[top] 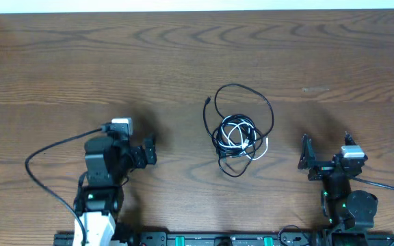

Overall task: Untangle cables
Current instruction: 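Raise the left gripper and move it forward toward the cable bundle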

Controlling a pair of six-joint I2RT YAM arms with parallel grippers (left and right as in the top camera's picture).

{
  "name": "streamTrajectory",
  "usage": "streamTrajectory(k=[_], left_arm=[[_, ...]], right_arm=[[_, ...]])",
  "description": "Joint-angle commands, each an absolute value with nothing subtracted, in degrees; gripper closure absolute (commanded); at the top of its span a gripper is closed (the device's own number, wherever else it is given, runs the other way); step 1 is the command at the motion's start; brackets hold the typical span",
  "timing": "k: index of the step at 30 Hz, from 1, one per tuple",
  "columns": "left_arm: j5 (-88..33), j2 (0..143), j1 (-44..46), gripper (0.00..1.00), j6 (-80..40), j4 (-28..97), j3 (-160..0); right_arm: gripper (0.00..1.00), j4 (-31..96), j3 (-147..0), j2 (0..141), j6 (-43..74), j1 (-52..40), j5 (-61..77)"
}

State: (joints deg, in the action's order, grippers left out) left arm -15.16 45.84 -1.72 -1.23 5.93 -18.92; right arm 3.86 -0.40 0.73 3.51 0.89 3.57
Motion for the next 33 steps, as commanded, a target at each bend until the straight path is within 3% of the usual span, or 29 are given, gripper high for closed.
streamTrajectory(k=[1, 33], left_arm=[[-15.84, 51.31, -1.52, 0.01, -0.4, 8.8, -23.83], [-15.59, 68.66, -1.52, 0.01, 1.54, 22.31, -36.91]], right_arm=[[0.01, 4.08, -0.32, 0.38, 4.23, 0.97, 3.33], [0.01, 4.05, -0.3, 0.38, 4.23, 0.97, 3.33]])
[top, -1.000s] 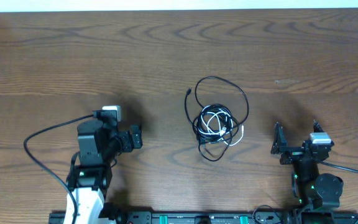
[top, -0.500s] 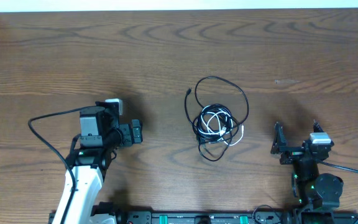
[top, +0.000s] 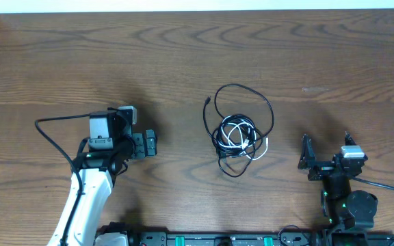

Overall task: Untangle cables
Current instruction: 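Raise the left gripper and move it forward toward the cable bundle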

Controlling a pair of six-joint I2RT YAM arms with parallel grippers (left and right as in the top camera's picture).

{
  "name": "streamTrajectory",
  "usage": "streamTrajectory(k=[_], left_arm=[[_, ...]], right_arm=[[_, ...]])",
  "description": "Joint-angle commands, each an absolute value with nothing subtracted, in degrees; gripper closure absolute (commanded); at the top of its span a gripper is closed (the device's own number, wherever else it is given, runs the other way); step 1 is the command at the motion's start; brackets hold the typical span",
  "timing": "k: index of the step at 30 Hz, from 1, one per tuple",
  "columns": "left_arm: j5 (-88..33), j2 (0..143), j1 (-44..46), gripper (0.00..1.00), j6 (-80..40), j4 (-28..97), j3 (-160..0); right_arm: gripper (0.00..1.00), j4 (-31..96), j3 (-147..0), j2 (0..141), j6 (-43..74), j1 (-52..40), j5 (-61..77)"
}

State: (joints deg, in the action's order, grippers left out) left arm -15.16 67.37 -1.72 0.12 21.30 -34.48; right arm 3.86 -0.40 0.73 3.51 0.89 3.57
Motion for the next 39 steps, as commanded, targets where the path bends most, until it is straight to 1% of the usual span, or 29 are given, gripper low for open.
streamTrajectory(k=[1, 19, 39], left_arm=[[-15.57, 68.99, -1.52, 0.01, 1.54, 22.68, -37.15], [-14.55, 72.99, -1.52, 0.01, 3.01, 27.49, -40.49], [-14.35, 84.95, -1.52, 0.01, 4.29, 32.82, -46.83]], right_arm=[[0.01, 4.05, -0.32, 0.38, 4.23, 0.97, 3.33], [0.01, 4.08, -0.3, 0.38, 4.23, 0.97, 3.33], [0.01, 4.08, -0.3, 0.38, 4.23, 0.97, 3.33]])
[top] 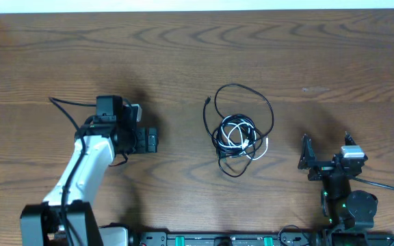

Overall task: Untangle cables
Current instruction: 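Raise the left gripper and move it forward toward the cable bundle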

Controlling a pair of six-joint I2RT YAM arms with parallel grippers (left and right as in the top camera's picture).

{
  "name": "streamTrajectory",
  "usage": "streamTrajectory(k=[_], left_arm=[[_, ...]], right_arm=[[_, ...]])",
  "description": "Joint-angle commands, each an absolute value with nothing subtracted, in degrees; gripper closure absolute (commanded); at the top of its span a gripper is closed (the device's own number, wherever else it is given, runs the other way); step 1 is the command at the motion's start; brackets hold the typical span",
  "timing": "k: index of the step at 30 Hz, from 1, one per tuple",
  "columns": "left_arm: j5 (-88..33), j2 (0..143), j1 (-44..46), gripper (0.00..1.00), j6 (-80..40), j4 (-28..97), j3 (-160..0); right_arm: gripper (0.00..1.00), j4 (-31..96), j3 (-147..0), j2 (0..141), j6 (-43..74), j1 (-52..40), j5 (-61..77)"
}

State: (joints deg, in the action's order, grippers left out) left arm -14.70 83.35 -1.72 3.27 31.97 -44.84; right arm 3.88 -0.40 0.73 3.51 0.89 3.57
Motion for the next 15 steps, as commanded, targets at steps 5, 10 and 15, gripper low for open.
streamTrajectory(k=[5, 10, 15], left_arm=[[-14.35, 86.24, -1.52, 0.01, 4.38, 33.47, -47.83], [-14.35, 86.26, -1.52, 0.01, 4.51, 33.65, -47.83], [-14.35, 86.26, -1.52, 0.01, 4.51, 33.54, -47.83]], right_arm=[[0.01, 4.08, -0.3, 0.38, 4.23, 0.97, 3.33], [0.01, 4.05, -0.3, 0.38, 4.23, 0.97, 3.33], [0.01, 4.08, -0.32, 0.38, 4.23, 0.97, 3.33]])
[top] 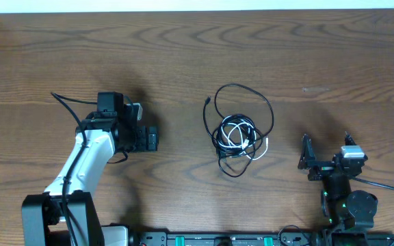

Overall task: Untangle cables
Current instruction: 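Raise the left gripper and move it forward toward the cable bundle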

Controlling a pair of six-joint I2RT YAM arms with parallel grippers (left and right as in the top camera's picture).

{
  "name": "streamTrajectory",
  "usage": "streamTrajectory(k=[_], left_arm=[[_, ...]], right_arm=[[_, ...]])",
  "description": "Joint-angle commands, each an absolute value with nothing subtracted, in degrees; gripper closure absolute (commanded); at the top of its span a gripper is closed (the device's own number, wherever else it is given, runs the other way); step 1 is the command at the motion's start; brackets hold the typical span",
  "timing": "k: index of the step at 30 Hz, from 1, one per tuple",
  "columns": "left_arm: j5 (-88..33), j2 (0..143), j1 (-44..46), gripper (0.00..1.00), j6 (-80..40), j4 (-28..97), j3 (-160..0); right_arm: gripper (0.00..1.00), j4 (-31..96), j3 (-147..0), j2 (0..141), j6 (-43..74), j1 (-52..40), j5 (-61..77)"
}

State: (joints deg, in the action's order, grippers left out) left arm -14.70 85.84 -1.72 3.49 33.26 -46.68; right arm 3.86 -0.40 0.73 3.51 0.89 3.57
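A tangle of cables lies at mid-table in the overhead view. A black cable [250,95] makes a wide loop toward the far side, and its plug end [207,102] points left. A white cable [241,134] is coiled inside the black knot. My left gripper [153,139] hovers well to the left of the tangle, facing it. Its fingers look apart, with nothing between them. My right gripper [305,156] rests to the right of the tangle near the front edge, open and empty. Neither gripper touches a cable.
The wooden table [197,48] stretches far beyond the tangle to a pale back edge. My left arm's own black cable [63,102] arcs out behind its wrist. A black rail [211,239] with the arm bases runs along the front.
My left wrist and gripper have shifted very slightly toward the far side and the right. The cables and the right arm have not moved.
My left arm was folded near its base, its gripper at the front left facing the tangle. By the two later moments the arm had stretched out and its wrist stood farther back, the gripper still left of the cables. The tangle and right arm stayed put.
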Motion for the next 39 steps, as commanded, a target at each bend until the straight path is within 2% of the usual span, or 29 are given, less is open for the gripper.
streamTrajectory(k=[1, 18, 27, 39], left_arm=[[-14.35, 86.26, -1.52, 0.01, 4.51, 33.45, -47.83], [-16.12, 86.26, -1.52, 0.01, 4.05, 30.52, -47.83], [-16.08, 86.26, -1.52, 0.01, -6.07, 25.15, -47.83], [-16.05, 86.26, -1.52, 0.01, -6.33, 23.18, -47.81]], right_arm=[[0.01, 4.05, -0.3, 0.38, 4.23, 0.97, 3.33], [0.01, 4.08, -0.32, 0.38, 4.23, 0.97, 3.33], [0.01, 4.05, -0.32, 0.38, 4.23, 0.97, 3.33], [0.01, 4.08, -0.3, 0.38, 4.23, 0.97, 3.33]])
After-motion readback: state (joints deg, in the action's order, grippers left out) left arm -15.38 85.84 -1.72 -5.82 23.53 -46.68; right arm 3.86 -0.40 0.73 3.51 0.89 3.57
